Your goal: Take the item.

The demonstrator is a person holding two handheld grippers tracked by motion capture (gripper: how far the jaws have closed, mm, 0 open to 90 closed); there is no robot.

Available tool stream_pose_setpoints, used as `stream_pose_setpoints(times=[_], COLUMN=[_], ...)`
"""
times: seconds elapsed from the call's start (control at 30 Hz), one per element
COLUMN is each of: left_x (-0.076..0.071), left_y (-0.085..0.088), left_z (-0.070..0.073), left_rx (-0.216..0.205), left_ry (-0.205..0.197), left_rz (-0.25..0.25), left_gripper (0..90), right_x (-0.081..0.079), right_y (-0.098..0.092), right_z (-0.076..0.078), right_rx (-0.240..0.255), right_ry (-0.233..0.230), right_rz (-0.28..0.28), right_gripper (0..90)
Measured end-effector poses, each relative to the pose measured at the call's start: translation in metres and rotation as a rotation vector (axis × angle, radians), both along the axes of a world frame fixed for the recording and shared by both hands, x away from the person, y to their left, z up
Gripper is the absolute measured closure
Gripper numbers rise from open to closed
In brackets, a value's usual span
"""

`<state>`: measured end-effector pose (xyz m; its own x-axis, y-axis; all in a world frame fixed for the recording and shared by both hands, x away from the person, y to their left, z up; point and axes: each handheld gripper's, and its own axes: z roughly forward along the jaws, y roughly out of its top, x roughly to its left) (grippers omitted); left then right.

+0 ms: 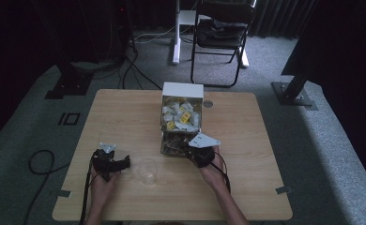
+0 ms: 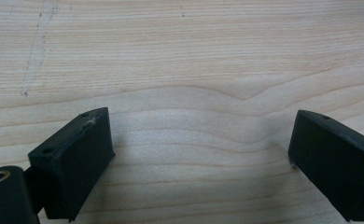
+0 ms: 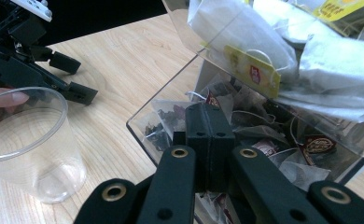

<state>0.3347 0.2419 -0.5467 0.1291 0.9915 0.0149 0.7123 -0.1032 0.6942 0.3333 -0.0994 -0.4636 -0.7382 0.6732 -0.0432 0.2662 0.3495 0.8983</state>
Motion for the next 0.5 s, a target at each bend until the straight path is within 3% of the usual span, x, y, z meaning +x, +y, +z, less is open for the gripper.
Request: stream_pose_setpoints(times=[0.5], left_x=[0.0000], left_y=[0.0000], left_z=[0.0000], left_rx=[0.000], left_ry=[0.000], left_rz=[0.000], left_gripper=[6.9], right_x=[-0.0037], right_y=[-0.0028], right_z=[0.0086], right_rx=[0.003], right_ry=[-0.020], right_rz=[-0.002], right_gripper=[90.0])
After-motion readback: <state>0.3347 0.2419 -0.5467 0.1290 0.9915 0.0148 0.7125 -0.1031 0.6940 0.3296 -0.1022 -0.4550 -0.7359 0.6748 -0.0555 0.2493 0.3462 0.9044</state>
